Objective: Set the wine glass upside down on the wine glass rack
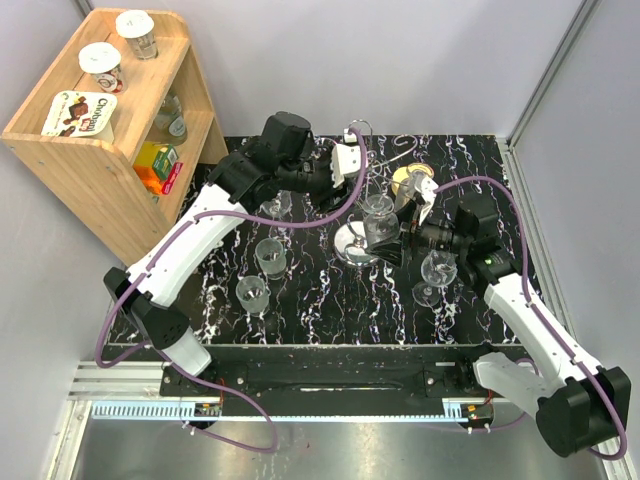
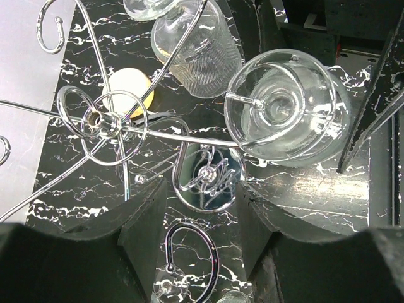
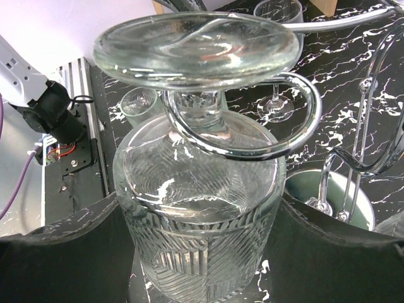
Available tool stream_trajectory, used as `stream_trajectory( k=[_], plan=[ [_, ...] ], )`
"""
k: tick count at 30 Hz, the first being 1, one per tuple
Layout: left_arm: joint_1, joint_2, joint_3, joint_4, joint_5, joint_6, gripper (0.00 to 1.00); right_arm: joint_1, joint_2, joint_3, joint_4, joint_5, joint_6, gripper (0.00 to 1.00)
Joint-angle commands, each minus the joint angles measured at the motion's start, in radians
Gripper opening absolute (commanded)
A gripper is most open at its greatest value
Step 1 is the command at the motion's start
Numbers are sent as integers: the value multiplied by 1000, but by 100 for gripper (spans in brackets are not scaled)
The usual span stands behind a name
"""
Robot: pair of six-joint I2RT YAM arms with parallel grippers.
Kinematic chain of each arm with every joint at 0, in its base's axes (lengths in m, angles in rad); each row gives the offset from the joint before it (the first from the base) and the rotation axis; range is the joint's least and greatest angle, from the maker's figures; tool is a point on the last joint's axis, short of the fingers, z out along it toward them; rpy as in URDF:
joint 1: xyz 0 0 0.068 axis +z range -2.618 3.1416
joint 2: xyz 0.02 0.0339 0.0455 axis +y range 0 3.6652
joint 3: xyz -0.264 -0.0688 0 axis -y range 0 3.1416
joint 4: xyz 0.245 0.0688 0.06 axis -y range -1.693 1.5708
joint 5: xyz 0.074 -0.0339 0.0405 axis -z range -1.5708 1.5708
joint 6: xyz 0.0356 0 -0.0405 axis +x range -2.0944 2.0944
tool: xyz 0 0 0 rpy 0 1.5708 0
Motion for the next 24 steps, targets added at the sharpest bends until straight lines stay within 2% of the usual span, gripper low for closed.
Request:
stream_trajectory(
  k=[1, 9, 12, 21, 24],
  plan=[
    [5, -42, 40, 34, -1, -1, 51, -15, -26, 24, 34, 13, -23, 0],
    [16, -58, 39, 34, 4, -1, 52, -30, -24, 35, 11, 97, -38, 4],
    [16, -58, 42, 34, 4, -1, 52, -38, -24, 47, 1, 120, -44, 10],
    [15, -59, 53, 34, 10, -4, 52, -39, -28, 94, -140, 151, -78, 42],
    [15, -61, 60, 34, 11, -6, 52, -39, -24, 104, -163, 155, -87, 45]
  ],
)
